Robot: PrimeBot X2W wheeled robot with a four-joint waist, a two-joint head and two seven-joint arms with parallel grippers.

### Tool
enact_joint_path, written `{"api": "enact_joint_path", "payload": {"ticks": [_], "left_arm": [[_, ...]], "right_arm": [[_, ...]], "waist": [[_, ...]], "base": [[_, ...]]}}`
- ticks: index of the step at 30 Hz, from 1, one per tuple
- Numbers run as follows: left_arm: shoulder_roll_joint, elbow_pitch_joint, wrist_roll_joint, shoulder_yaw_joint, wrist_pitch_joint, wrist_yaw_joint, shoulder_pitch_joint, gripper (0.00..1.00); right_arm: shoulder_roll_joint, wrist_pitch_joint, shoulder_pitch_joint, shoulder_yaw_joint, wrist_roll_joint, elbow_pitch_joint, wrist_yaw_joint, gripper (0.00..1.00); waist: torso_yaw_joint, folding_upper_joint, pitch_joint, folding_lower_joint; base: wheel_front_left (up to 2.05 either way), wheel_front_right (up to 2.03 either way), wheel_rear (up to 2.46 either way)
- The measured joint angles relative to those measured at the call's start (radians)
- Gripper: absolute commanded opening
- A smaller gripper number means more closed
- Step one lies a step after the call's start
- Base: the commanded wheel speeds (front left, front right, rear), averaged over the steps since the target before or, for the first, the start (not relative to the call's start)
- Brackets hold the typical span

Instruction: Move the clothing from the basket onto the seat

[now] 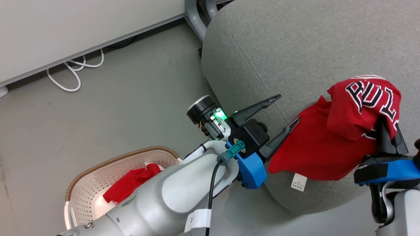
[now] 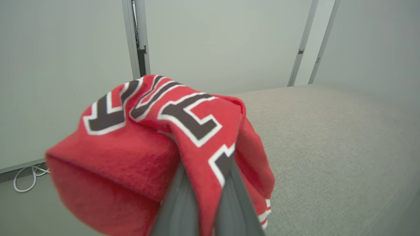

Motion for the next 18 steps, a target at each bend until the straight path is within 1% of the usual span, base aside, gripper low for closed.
{"api": "enact_joint_path", "payload": {"ticks": [12, 18], "left_arm": [[0.001, -0.024, 0.02, 0.022, 0.0, 0.009, 0.009, 1.0], [0.007, -0.046, 0.039, 0.035, 0.0, 0.016, 0.008, 1.0]], "right_arm": [[0.003, 0.0, 0.011, 0.006, 0.009, -0.004, 0.0, 0.0], [0.0, 0.0, -0.049, 0.016, 0.001, -0.016, 0.0, 0.0]], "waist": [[0.005, 0.0, 0.0, 0.0], [0.013, 0.0, 0.028, 0.0]], "base": [[0.0, 0.0, 0.0], [0.0, 0.0, 0.0]]}}
